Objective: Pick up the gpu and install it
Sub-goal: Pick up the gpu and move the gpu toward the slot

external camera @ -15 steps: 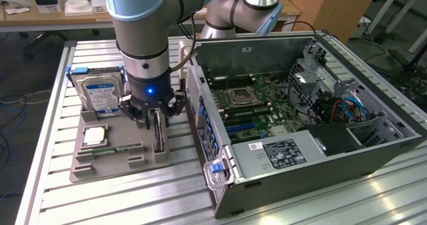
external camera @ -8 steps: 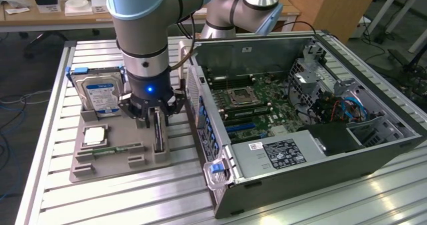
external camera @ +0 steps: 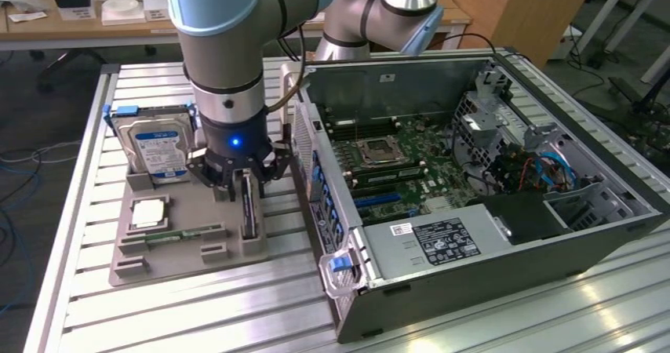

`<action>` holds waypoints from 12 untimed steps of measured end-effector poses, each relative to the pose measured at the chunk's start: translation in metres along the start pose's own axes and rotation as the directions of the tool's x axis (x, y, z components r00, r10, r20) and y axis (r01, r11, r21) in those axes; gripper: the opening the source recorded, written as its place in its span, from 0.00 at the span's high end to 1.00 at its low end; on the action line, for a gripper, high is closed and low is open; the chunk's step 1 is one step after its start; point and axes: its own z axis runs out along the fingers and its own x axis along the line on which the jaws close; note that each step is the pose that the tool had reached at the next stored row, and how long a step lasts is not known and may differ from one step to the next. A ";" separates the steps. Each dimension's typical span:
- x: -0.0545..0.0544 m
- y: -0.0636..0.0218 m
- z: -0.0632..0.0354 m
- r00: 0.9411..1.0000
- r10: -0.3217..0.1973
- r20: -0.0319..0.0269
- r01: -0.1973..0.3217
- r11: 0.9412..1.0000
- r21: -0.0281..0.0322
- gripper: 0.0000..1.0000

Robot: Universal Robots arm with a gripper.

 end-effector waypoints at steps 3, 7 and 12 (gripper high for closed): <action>0.000 -0.0001 0.0004 1.000 0.000 0.000 0.000 1.000 0.000 0.51; -0.001 -0.0004 0.0004 1.000 0.000 0.000 0.000 1.000 0.000 0.51; -0.001 -0.0013 0.0004 1.000 0.000 0.000 0.000 1.000 0.000 0.51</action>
